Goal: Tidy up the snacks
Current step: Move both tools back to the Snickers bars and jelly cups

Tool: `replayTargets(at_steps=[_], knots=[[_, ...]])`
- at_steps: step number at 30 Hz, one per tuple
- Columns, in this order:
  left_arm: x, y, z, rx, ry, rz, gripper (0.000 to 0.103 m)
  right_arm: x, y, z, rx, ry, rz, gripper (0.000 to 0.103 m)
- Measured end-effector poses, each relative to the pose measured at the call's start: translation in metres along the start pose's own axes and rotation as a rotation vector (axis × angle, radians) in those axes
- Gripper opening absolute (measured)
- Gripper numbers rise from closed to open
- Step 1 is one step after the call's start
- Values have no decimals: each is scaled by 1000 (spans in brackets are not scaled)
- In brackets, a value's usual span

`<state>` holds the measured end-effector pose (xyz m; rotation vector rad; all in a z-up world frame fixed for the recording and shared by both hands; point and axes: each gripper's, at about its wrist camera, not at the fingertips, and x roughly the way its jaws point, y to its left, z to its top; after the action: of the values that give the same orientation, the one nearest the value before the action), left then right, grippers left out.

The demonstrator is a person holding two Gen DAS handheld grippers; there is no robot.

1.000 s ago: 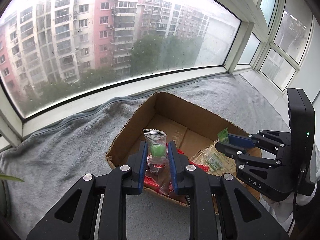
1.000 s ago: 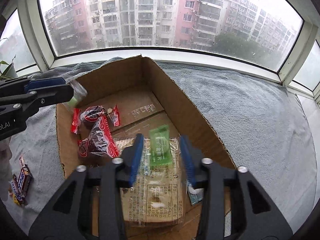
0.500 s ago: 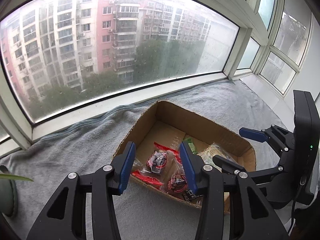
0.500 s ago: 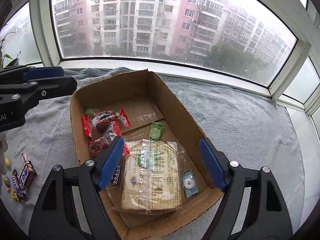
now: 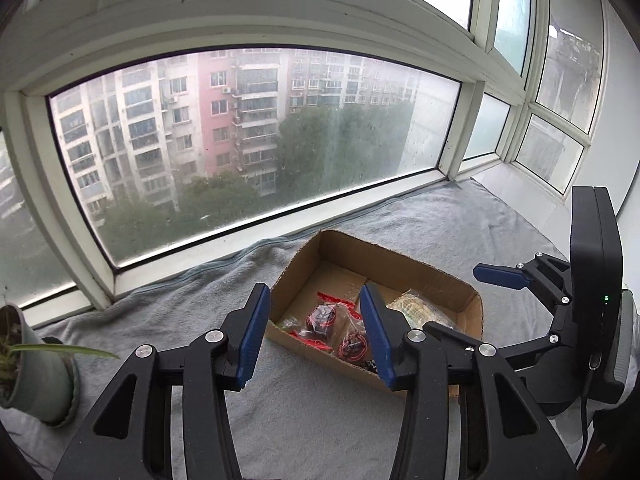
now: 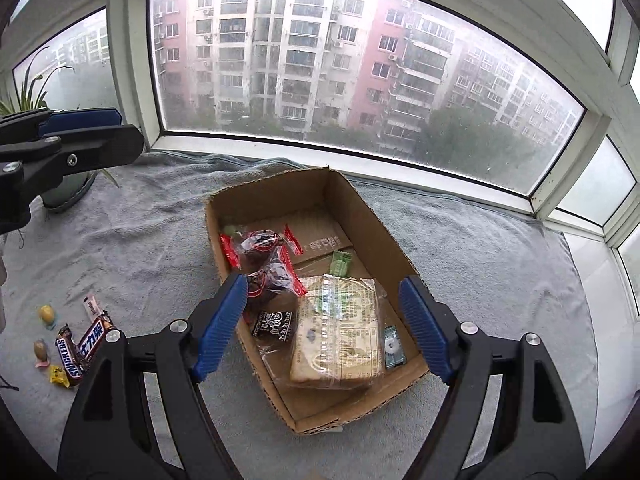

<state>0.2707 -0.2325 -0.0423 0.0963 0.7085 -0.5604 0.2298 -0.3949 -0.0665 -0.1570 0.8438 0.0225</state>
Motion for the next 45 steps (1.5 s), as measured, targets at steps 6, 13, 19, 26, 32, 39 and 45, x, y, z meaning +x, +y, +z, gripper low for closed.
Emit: replayTargets(at_steps=[6,13,19,26,32,39,45], knots=[[-38,9,-10,6,-48,40,46,-29,17,-3,9,-33,37,81],[-88,46,-36,-46,-66,96,53,-48,45,-16,-17,-28,101,81],[-121,85,-73,-122,-39,152,53,-49,71,-32,-8,2,186,81],[-137,124,-131,-249,27,188,53,-32,103,-49,-2,68,255,81],[-128,146,-180,-347,99,201,53,-8,133,-58,-25,120,269,81],[-102,135,-210,-305,160,195,49,21,161,-64,1,193,334,81],[-82,129,-226,-278,203,177,39,43,179,-68,16,262,365,81]])
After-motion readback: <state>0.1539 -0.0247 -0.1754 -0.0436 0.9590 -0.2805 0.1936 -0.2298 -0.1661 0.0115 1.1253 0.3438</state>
